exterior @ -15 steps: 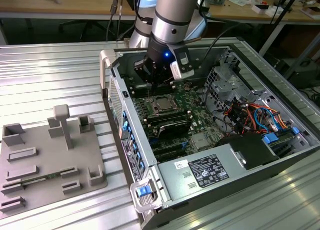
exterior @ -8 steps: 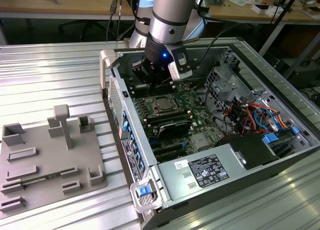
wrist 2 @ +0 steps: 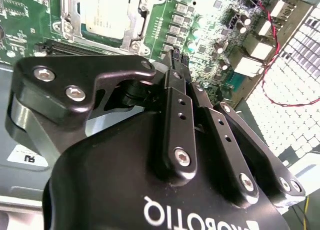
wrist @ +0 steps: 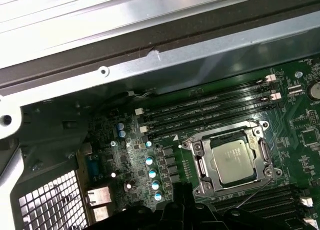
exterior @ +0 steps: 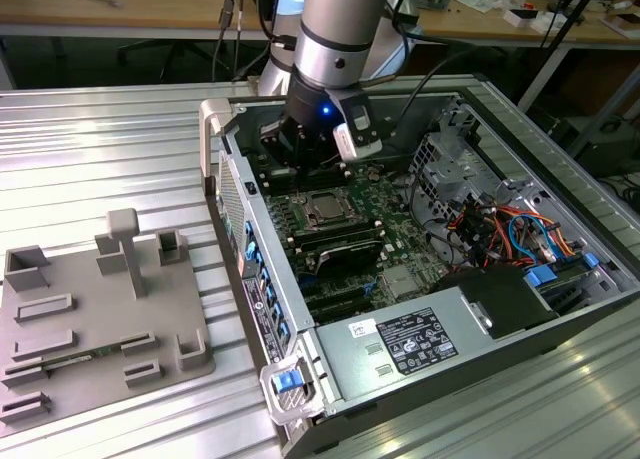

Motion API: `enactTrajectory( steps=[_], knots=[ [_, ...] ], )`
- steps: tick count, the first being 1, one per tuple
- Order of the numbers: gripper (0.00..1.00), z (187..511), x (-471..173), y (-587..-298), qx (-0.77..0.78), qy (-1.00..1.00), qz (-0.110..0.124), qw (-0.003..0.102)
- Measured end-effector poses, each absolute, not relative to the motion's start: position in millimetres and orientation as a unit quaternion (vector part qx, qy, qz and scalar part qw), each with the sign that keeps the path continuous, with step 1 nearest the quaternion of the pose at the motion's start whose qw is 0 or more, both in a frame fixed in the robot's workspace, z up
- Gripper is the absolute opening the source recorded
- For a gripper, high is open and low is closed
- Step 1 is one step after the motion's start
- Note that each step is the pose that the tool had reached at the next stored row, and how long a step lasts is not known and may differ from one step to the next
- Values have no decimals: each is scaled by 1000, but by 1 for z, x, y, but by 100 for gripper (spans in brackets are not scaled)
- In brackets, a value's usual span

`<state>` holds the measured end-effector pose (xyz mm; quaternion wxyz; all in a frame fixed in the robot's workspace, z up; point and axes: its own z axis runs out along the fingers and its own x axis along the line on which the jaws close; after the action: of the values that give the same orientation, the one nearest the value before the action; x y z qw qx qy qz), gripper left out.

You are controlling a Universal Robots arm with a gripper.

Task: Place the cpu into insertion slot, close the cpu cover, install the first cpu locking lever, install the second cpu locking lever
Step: 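Install the first cpu locking lever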

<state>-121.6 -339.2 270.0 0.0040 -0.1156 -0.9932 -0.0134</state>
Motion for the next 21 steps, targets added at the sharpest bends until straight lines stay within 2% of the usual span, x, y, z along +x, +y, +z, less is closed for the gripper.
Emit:
enactTrajectory(
  steps=[21],
  knots=[
    [11,267,-123,-318,-27,-1000,-13,5]
  ],
)
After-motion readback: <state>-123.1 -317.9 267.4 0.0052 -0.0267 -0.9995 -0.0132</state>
